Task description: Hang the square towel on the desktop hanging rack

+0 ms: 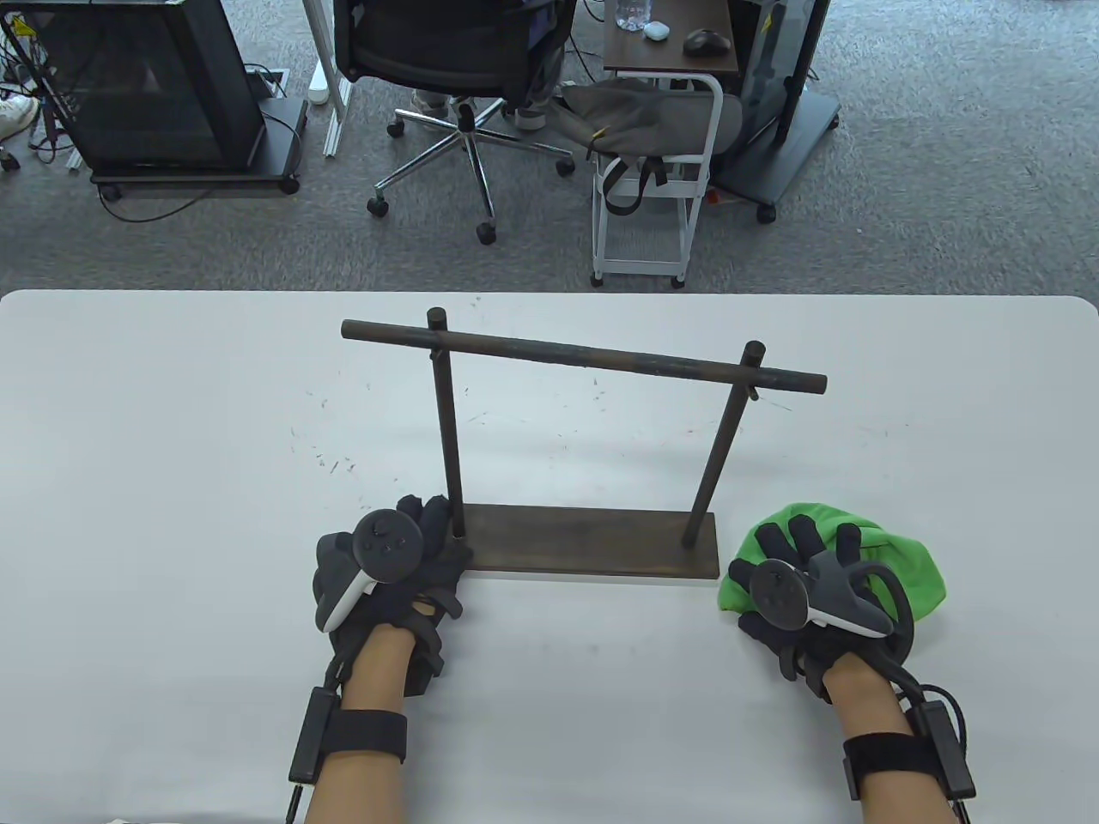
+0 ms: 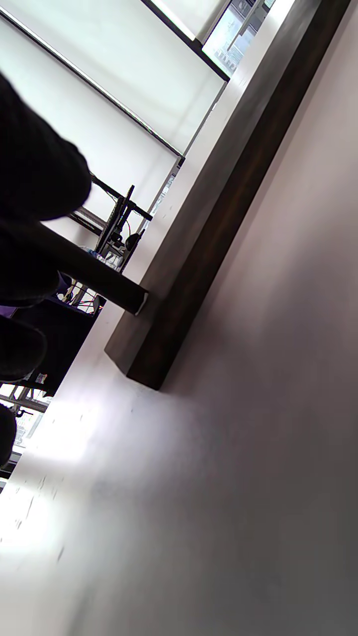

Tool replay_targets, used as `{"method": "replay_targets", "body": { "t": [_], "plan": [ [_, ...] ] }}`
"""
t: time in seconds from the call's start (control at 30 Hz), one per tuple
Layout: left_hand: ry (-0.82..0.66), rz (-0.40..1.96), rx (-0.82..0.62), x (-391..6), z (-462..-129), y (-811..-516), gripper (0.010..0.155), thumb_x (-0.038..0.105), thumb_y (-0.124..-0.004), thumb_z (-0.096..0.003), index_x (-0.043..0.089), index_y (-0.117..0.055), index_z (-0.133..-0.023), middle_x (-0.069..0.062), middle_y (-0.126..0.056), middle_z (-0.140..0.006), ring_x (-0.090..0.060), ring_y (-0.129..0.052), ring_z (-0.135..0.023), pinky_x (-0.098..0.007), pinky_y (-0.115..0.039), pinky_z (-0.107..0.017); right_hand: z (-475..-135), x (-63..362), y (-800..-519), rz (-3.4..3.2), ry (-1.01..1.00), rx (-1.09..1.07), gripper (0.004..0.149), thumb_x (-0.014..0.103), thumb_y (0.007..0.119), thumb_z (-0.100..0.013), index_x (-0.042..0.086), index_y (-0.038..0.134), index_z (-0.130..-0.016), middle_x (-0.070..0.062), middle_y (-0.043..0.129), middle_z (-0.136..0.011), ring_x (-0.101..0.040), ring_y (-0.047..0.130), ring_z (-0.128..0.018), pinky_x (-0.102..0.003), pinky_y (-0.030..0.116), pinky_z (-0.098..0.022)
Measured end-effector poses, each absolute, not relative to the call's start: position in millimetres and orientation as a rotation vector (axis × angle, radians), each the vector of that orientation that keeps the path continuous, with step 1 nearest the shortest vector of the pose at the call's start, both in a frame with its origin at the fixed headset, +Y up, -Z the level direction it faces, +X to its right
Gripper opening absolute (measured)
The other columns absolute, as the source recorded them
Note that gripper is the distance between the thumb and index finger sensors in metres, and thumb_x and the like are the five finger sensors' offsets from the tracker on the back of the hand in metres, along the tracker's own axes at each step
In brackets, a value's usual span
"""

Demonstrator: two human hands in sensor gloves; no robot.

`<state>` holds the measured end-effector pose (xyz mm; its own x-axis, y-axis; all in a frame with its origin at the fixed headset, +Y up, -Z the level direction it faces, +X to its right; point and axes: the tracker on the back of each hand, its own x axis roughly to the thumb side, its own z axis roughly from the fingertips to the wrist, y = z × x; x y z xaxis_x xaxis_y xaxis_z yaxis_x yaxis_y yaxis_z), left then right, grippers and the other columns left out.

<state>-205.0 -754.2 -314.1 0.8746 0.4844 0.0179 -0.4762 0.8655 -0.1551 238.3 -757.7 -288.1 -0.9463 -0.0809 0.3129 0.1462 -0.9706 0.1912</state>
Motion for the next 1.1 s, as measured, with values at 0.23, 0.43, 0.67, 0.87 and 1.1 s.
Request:
{"method": "replay_targets", "body": {
  "t": [0.23, 0.43, 0.67, 0.87, 1.1],
  "plan": [
    [-0.050, 0.514, -0.145, -206, -313, -753, 0.072, 0.047, -0.080, -0.0510, 0.020, -0.056, -0.113, -0.017, -0.044, -0.116, -0.062, -0.037, -0.105, -0.077, -0.025, -0.063, -287, 235, -756, -2.984, -0.202, -0.507, 0.045, 0.042, 0.086, -0.047, 0.039, 0.070, -0.088, -0.009, 0.045, -0.116, -0.047, 0.036, -0.105, -0.078, 0.022, -0.062],
    [-0.056, 0.526, -0.141, -207, -312, -749, 0.072, 0.047, -0.080, -0.0510, 0.020, -0.056, -0.113, -0.017, -0.044, -0.116, -0.062, -0.037, -0.105, -0.077, -0.025, -0.063, -281, 238, -729, -3.049, 0.055, -0.598, 0.042, 0.040, 0.088, -0.045, 0.040, 0.075, -0.085, -0.008, 0.052, -0.114, -0.045, 0.042, -0.105, -0.078, 0.027, -0.063],
    [-0.056, 0.532, -0.144, -208, -317, -748, 0.072, 0.047, -0.081, -0.0511, 0.020, -0.056, -0.113, -0.019, -0.044, -0.115, -0.063, -0.037, -0.104, -0.077, -0.025, -0.063, -267, 241, -661, -3.121, 0.362, -0.650, 0.041, 0.042, 0.088, -0.044, 0.042, 0.077, -0.083, -0.009, 0.061, -0.110, -0.043, 0.057, -0.101, -0.077, 0.038, -0.065],
    [-0.055, 0.550, -0.130, -212, -315, -744, 0.072, 0.047, -0.080, -0.0515, 0.019, -0.056, -0.113, -0.019, -0.043, -0.116, -0.063, -0.036, -0.104, -0.077, -0.025, -0.063, -248, 230, -595, -2.998, 0.495, -0.758, 0.040, 0.042, 0.087, -0.045, 0.041, 0.077, -0.084, -0.007, 0.076, -0.099, -0.040, 0.075, -0.091, -0.072, 0.053, -0.065],
    [-0.048, 0.550, -0.122, -211, -314, -742, 0.071, 0.047, -0.080, -0.0515, 0.019, -0.056, -0.113, -0.019, -0.044, -0.115, -0.063, -0.037, -0.104, -0.077, -0.025, -0.063, -213, 200, -515, -2.818, 0.713, -0.919, 0.041, 0.041, 0.087, -0.044, 0.039, 0.077, -0.084, -0.005, 0.088, -0.086, -0.023, 0.096, -0.054, -0.064, 0.070, -0.060]
  ]
}}
